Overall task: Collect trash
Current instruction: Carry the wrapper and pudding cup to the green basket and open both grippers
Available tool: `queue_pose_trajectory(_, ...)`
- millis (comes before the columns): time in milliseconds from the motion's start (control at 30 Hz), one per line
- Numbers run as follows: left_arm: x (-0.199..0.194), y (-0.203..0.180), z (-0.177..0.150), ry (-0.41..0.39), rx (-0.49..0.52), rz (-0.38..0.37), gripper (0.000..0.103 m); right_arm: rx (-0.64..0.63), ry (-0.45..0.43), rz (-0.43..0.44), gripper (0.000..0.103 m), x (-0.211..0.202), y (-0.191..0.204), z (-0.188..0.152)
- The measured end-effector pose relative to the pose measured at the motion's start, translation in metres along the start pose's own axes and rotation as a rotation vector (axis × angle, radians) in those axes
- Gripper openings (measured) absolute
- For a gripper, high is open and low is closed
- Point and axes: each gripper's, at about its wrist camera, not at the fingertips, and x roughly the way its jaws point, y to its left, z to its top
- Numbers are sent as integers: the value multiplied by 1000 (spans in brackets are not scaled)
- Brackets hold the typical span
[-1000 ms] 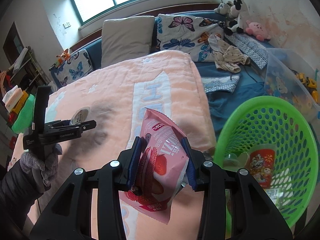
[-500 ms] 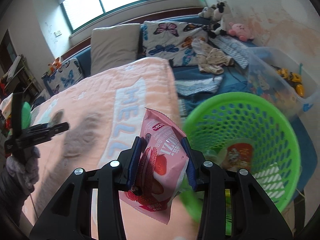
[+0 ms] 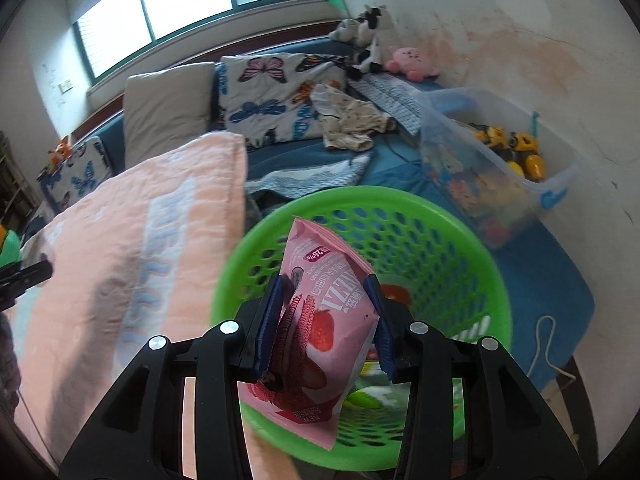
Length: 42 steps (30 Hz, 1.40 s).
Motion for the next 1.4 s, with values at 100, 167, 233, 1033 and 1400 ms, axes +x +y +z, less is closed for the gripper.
queue_pose_trajectory(100,1,-18,3,-1,23,-18,60,16,-4,-16,55,2,-11,1)
queue_pose_trajectory(167,2,-29,5,1,38,-30,60,23,-11,-25,57,2,-16,1)
queue_pose_trajectory(233,3,-42,6,2,56,-44,60,34,-18,-30,60,1,-21,1)
queue_pose_trajectory(1033,47,-154,0,81,165,-162,60,66,-97,-32,74,-55,-48,-24)
queue_pose_trajectory(1400,74,-193,-1,131,174,-189,68,50,-108,-61,75,-66,-48,-44)
